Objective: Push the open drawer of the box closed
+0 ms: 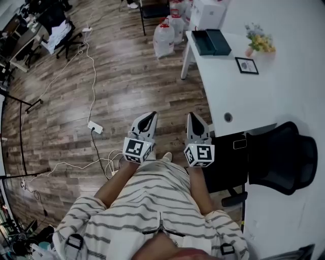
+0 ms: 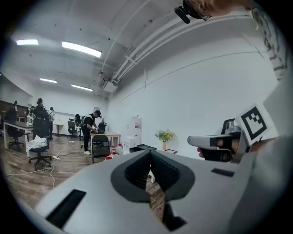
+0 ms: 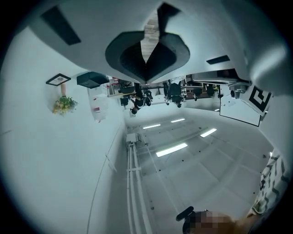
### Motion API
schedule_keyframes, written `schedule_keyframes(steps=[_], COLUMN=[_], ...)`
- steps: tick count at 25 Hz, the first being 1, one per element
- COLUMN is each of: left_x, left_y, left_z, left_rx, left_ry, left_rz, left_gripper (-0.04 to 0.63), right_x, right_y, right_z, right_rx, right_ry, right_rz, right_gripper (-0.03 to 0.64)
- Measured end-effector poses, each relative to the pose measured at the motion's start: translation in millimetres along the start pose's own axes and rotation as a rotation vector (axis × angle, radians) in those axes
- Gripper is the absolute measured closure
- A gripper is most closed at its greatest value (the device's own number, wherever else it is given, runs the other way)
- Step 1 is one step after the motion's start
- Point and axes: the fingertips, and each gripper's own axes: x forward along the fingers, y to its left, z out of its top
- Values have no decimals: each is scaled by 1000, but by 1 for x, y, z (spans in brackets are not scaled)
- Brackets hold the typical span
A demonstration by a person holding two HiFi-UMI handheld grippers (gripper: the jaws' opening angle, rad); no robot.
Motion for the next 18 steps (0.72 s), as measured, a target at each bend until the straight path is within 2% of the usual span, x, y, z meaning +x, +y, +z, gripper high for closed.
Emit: schedule_keyframes(steps=[9,18], left_x=[30,121], left_y=[-5,32], left_z=[-16,-18], left_rx=[-16,-36], left_ry=[33,44], left_rz=[-21,-66], left_gripper=[594,594], right_x=[13,92], right_y=[-19,-72], right_z=[-10,-13], right_rx=[14,19], right_ry=[8,29], right_rz=[8,-44], right_gripper=[607,607])
